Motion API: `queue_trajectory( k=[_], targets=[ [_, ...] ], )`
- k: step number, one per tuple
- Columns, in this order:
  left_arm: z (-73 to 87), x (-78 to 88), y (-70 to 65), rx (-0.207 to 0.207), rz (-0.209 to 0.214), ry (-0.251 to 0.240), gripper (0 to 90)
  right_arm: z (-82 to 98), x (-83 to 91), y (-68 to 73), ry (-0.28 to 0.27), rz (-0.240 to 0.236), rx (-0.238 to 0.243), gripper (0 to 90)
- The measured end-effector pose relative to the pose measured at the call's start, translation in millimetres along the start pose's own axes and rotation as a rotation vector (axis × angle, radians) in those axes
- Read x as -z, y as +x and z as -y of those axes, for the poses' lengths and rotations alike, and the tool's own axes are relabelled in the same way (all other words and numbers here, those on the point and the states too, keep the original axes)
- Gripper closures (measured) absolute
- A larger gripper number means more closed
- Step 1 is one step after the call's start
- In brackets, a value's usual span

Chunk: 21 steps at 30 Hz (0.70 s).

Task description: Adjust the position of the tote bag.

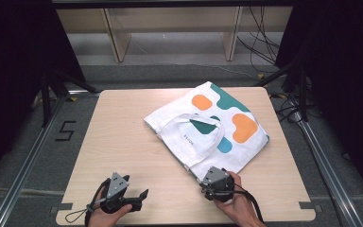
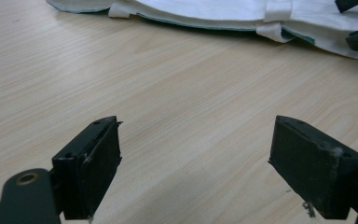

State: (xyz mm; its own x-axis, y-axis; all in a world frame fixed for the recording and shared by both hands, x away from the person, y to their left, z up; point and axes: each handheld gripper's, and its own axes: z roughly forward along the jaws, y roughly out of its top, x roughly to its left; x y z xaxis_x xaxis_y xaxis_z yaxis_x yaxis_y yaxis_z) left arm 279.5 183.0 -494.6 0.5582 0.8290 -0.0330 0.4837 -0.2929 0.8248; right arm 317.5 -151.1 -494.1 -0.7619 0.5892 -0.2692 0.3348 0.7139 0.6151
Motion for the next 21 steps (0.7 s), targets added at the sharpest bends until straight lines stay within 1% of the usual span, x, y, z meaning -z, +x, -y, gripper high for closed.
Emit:
queue_trajectory(
  k=[1,2,3,5,6,7,8,9,10,11,12,13,14,15,16,17,18,19,20,21],
  targets=[
    [0.4,0.3,-0.5,0.008,-0.002,-0.007,15.6,3.1,2.3,-0.9,0.004,0.001,0.012,52.8],
    [0.4,0.3,-0.5,0.008,-0.002,-0.007,15.6,5.8,4.9,-1.2,0.009,0.001,0.006,55.7],
    [0.1,1.2,0.8,0.001,-0.008,0.000,15.6,11.5,9.2,-4.5,0.002,0.004,0.026,59.9],
    [0.3,1.2,1.0,0.000,-0.010,0.003,15.7,19.4,16.8,-8.0,0.006,0.011,0.015,65.3],
    [0.3,1.2,1.0,0.000,-0.010,0.003,15.7,19.4,16.8,-8.0,0.006,0.011,0.015,65.3],
    [0.2,1.0,1.0,0.003,-0.011,0.000,15.7,29.2,25.6,-16.4,-0.002,0.028,0.031,73.4],
    [0.1,0.8,0.9,0.004,-0.014,-0.002,15.7,29.2,25.6,-16.4,-0.002,0.028,0.031,73.4],
    [-0.5,1.1,2.0,-0.016,-0.013,0.003,15.7,38.3,33.3,-22.4,-0.014,0.045,0.024,78.6],
    [0.1,0.4,0.0,0.008,-0.017,-0.001,15.8,41.6,35.5,-24.5,-0.016,0.056,0.027,79.9],
    [0.0,-0.2,0.7,0.010,-0.011,-0.005,15.7,45.9,37.8,-28.6,-0.022,0.062,0.056,80.5],
    [0.0,-0.2,0.7,0.010,-0.011,-0.005,15.8,45.9,37.8,-28.6,-0.022,0.062,0.056,80.5],
    [-0.5,0.1,2.0,0.000,-0.018,0.004,15.8,50.4,40.8,-30.5,-0.012,0.073,0.052,81.0],
    [-1.3,-1.6,3.3,-0.002,-0.024,0.004,15.9,60.6,46.8,-35.0,-0.001,0.092,0.031,82.0],
    [-1.1,-2.4,3.4,0.007,-0.024,0.002,15.9,63.3,47.8,-38.1,-0.008,0.087,0.050,82.6],
    [-1.5,-2.7,3.6,0.011,-0.034,0.000,16.0,67.2,51.2,-39.7,-0.006,0.101,0.032,83.0],
    [-1.5,-2.7,3.6,0.011,-0.034,0.000,16.2,67.2,51.2,-39.7,-0.006,0.101,0.032,83.0],
    [-2.4,-3.2,4.8,0.001,-0.037,-0.007,16.2,70.6,53.0,-42.7,-0.013,0.101,0.037,83.3],
    [-3.0,-3.0,5.6,-0.005,-0.054,-0.003,16.8,75.1,56.5,-46.1,-0.009,0.107,0.031,83.5],
    [-3.6,-4.4,5.8,-0.004,-0.058,-0.015,17.8,78.9,58.5,-48.5,-0.012,0.114,0.026,83.9],
    [-4.9,-7.0,5.9,-0.005,-0.068,-0.015,17.8,85.9,62.7,-51.9,-0.002,0.125,0.005,84.3]
  ],
)
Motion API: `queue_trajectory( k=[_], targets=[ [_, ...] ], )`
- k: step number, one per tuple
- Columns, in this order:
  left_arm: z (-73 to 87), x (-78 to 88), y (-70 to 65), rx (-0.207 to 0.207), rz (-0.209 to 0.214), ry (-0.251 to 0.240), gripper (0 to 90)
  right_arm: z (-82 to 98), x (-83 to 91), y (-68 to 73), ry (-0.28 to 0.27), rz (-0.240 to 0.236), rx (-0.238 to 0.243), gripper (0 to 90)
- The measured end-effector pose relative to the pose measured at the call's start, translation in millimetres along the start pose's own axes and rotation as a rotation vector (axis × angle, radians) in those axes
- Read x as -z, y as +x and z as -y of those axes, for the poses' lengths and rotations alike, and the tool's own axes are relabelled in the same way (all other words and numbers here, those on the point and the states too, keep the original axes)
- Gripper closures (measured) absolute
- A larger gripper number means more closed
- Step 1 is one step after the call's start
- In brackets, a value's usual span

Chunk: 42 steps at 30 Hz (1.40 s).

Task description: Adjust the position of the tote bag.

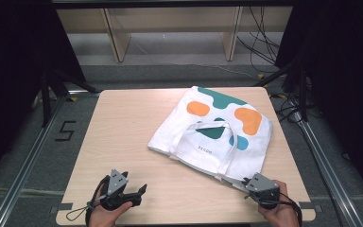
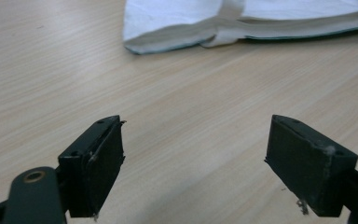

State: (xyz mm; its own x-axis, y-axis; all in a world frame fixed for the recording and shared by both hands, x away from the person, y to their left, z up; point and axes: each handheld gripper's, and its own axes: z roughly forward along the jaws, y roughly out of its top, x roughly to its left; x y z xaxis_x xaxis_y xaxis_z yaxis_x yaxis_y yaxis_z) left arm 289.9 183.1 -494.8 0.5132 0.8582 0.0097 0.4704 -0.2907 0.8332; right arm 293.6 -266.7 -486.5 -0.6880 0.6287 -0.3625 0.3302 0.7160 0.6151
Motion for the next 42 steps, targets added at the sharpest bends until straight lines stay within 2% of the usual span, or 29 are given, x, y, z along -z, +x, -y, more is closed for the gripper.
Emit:
queue_trajectory(
  k=[1,3,4,6,7,8,10,11,13,14,15,17,18,19,20,21,23,26,27,31,33,35,36,37,39,40,41,42],
  targets=[
    [0.0,0.0,0.0,0.000,0.000,0.000,18.0,0.0,0.0,0.0,0.000,0.000,0.000,84.3],
    [-3.0,-6.4,1.8,-0.044,-0.019,0.030,18.1,7.9,3.5,-6.2,-0.003,0.013,-0.025,84.6],
    [-3.4,-11.8,0.3,-0.029,-0.026,0.019,18.3,10.1,4.4,-9.7,-0.008,0.014,-0.015,84.8],
    [-5.5,-18.0,0.5,-0.046,-0.034,0.035,19.5,14.5,6.0,-15.4,-0.012,0.019,-0.034,85.2],
    [-7.8,-21.3,1.8,-0.067,-0.038,0.053,19.5,15.8,6.1,-17.2,-0.014,0.022,-0.047,85.4],
    [-10.9,-28.3,0.5,-0.052,-0.055,0.032,19.6,17.9,6.7,-20.2,-0.013,0.017,-0.055,85.4],
    [-13.7,-32.4,1.8,-0.068,-0.064,0.044,20.9,21.6,8.5,-25.5,-0.014,0.027,-0.086,85.3],
    [-16.4,-38.6,2.8,-0.076,-0.071,0.041,20.9,21.6,8.5,-25.5,-0.014,0.027,-0.086,85.3],
    [-21.6,-57.5,3.1,-0.063,-0.079,0.049,22.7,24.7,9.6,-30.9,-0.016,0.032,-0.106,84.7],
    [-21.6,-57.5,3.1,-0.063,-0.079,0.049,23.1,24.7,9.6,-30.9,-0.016,0.032,-0.106,84.7],
    [-25.4,-70.8,2.1,-0.086,-0.085,0.088,23.5,25.9,9.9,-33.8,-0.018,0.043,-0.110,84.7],
    [-28.0,-80.7,-2.2,-0.112,-0.090,0.094,24.9,26.1,10.3,-32.6,-0.011,0.042,-0.144,84.9],
    [-28.0,-80.7,-2.2,-0.112,-0.090,0.094,25.1,26.7,9.5,-37.0,-0.016,0.039,-0.104,85.0],
    [-29.7,-88.1,-5.8,-0.113,-0.094,0.094,25.4,26.6,9.3,-35.9,-0.014,0.039,-0.125,85.0],
    [-29.7,-88.1,-5.8,-0.113,-0.094,0.094,25.4,26.6,9.2,-37.6,-0.016,0.040,-0.109,85.0],
    [-31.4,-97.5,-10.9,-0.118,-0.104,0.097,25.4,26.6,9.2,-37.7,-0.016,0.041,-0.111,84.9],
    [-32.7,-100.7,-13.2,-0.123,-0.110,0.090,25.8,26.5,9.3,-37.5,-0.018,0.042,-0.117,84.9],
    [-40.7,-106.3,-16.7,-0.147,-0.092,0.110,26.5,26.8,9.5,-37.2,-0.018,0.041,-0.118,84.6],
    [-42.1,-109.3,-18.5,-0.134,-0.096,0.090,27.9,26.8,9.5,-36.0,-0.015,0.039,-0.133,84.5],
    [-45.9,-113.0,-17.1,-0.152,-0.108,0.090,34.4,27.4,9.5,-38.3,-0.017,0.035,-0.109,83.9],
    [-50.4,-119.3,-13.5,-0.129,-0.101,0.065,36.0,27.3,9.7,-37.9,-0.018,0.034,-0.118,83.0],
    [-52.2,-119.4,-11.6,-0.134,-0.089,0.078,36.3,27.4,9.5,-38.3,-0.021,0.033,-0.118,82.5],
    [-55.4,-122.0,-8.7,-0.164,-0.074,0.058,45.5,27.4,9.4,-38.3,-0.027,0.038,-0.129,80.5],
    [-55.4,-122.0,-8.7,-0.164,-0.074,0.058,50.9,27.1,9.2,-37.9,-0.027,0.036,-0.136,79.1],
    [-55.9,-124.5,-9.4,-0.210,-0.101,0.022,62.5,26.3,8.0,-36.5,-0.013,0.045,-0.139,72.9],
    [-55.9,-124.5,-9.4,-0.210,-0.101,0.022,65.6,26.3,8.0,-36.5,-0.013,0.045,-0.139,72.9],
    [-56.1,-124.3,-9.3,-0.220,-0.111,0.011,65.6,26.0,6.4,-35.1,0.004,0.051,-0.136,69.1],
    [-56.8,-122.4,-7.0,-0.221,-0.121,-0.020,74.2,25.8,5.0,-33.4,0.020,0.058,-0.123,66.8]
  ],
)
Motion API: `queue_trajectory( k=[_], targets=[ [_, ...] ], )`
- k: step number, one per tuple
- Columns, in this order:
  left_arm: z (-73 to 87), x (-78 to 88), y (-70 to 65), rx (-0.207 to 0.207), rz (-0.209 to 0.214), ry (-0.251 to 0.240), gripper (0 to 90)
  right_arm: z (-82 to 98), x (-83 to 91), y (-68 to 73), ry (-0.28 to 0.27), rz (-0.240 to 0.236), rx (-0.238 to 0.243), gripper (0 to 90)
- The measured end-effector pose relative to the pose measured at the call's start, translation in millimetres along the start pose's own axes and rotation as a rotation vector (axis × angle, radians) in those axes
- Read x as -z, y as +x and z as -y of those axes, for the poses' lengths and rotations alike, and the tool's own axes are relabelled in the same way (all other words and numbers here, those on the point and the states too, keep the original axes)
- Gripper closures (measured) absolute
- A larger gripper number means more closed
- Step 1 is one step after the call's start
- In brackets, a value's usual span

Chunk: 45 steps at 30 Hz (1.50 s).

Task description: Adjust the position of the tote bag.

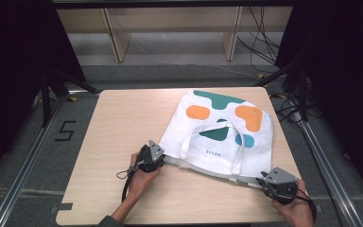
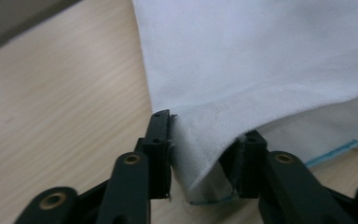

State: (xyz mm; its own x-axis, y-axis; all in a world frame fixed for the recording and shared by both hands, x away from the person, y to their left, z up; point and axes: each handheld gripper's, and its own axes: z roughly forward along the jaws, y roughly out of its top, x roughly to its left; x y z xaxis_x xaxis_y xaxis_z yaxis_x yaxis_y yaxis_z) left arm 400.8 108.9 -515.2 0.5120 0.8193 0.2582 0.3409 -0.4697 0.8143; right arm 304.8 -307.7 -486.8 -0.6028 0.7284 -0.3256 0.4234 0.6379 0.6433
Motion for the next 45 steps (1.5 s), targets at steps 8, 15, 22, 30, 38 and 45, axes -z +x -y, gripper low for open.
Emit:
queue_trajectory(
  k=[8,15,22,30,38,45],
  targets=[
    [0.5,18.8,10.4,-0.044,0.038,-0.015,80.1,-2.3,-6.0,10.6,0.085,0.040,0.129,66.1],
    [20.7,77.0,-5.8,-0.088,0.113,-0.001,79.3,-3.0,-8.4,4.1,0.069,0.024,0.117,71.9],
    [37.8,118.3,-8.6,-0.072,0.124,-0.006,78.1,-9.4,-10.0,10.9,0.031,-0.003,0.112,67.3],
    [48.1,107.8,-9.0,-0.058,0.088,0.057,57.8,-11.0,-17.7,14.9,0.056,-0.015,0.124,63.5],
    [42.2,93.8,-13.7,-0.122,0.048,0.100,49.9,-15.9,-17.7,15.5,0.025,-0.002,0.126,72.6],
    [37.6,83.7,-10.0,-0.114,0.079,0.113,53.1,-14.4,-18.5,13.7,0.017,-0.015,0.097,70.1]
  ],
)
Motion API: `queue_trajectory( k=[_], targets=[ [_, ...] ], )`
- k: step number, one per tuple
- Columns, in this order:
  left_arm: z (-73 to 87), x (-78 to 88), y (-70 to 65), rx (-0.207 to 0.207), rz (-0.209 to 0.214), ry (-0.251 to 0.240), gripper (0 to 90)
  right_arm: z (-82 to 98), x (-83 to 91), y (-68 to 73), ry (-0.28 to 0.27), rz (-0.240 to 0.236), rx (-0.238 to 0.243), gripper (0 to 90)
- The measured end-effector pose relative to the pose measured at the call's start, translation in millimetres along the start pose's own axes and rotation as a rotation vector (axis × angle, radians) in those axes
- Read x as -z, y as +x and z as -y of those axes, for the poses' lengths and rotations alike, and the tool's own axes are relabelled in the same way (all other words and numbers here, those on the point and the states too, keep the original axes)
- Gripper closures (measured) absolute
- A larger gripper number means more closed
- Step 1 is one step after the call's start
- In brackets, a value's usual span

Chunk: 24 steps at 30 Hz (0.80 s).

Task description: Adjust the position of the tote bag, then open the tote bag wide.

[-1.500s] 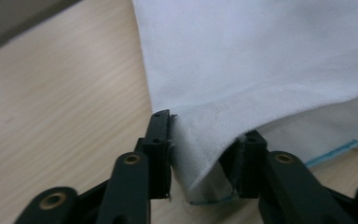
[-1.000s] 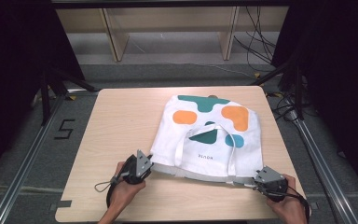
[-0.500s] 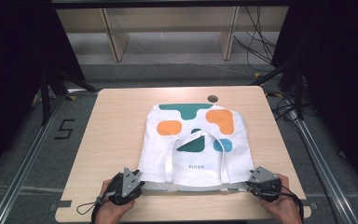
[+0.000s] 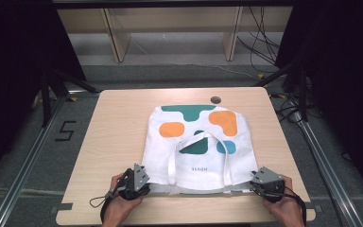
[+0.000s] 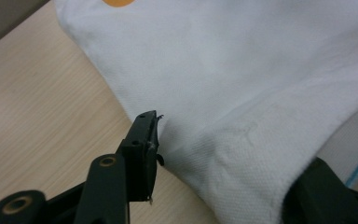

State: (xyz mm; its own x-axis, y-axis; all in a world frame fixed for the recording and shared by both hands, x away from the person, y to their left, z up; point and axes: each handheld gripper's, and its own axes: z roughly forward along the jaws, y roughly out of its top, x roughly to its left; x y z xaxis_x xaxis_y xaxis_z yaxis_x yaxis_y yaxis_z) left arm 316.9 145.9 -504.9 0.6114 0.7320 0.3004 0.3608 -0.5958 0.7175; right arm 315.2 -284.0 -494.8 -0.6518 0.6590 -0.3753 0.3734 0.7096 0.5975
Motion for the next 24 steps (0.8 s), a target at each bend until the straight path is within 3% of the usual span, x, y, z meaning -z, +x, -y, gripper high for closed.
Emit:
queue_trajectory(
  k=[3,5,6,8,10,11,16,24],
  targets=[
    [-0.6,-1.0,0.9,-0.021,0.019,-0.004,63.1,1.4,-2.2,-1.8,0.004,-0.004,0.007,66.5],
    [-1.6,-2.5,1.7,-0.047,0.024,0.001,66.4,2.5,-3.2,-1.5,0.017,-0.001,-0.033,62.9],
    [-2.2,-2.9,2.3,-0.040,0.031,-0.001,74.4,3.2,-3.7,-1.4,0.013,-0.003,-0.054,62.4],
    [-3.2,-2.1,3.4,-0.022,0.035,0.008,78.8,3.8,-4.0,-2.5,0.012,-0.006,-0.040,62.5],
    [-3.5,-2.8,4.3,-0.012,0.044,-0.007,80.2,4.5,-4.4,-2.5,0.012,-0.014,-0.033,64.7],
    [-3.7,-0.3,3.9,-0.021,0.038,-0.010,81.1,4.4,-4.3,-1.8,0.009,-0.027,0.006,70.8],
    [-4.4,4.0,5.7,-0.010,0.051,-0.030,82.0,3.8,-2.4,-0.3,0.020,-0.010,0.042,78.0],
    [-5.4,10.2,7.2,0.033,0.044,-0.090,82.3,-0.3,7.0,-3.7,-0.048,0.031,0.011,83.6]
  ],
)
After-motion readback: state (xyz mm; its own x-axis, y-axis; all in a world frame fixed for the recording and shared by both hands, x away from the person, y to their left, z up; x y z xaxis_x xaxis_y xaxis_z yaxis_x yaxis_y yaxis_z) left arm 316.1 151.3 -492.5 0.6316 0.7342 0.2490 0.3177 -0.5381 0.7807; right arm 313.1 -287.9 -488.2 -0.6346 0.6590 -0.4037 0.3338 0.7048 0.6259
